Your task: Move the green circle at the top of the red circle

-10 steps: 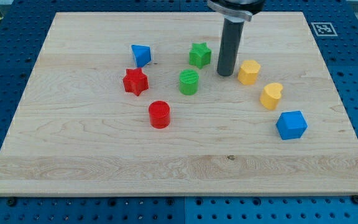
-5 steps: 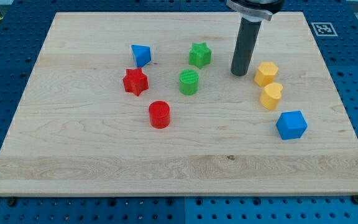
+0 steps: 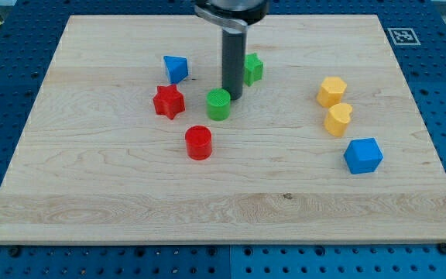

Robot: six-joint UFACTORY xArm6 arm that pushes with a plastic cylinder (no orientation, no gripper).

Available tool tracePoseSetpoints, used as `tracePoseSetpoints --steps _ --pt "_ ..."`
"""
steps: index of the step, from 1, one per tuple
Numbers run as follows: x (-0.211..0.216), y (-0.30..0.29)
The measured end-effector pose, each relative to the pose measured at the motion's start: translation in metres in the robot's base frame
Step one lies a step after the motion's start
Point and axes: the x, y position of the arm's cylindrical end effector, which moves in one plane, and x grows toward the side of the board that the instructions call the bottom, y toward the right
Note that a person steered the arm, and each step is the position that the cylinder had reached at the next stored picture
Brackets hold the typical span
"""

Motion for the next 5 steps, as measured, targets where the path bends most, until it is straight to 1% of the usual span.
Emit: tracePoseSetpoints --steps 1,2,4,5 --pt "0.004 -0.025" --pt "0.017 -0.038" --pt "0.039 -0.052" --pt "0.041 -0.047"
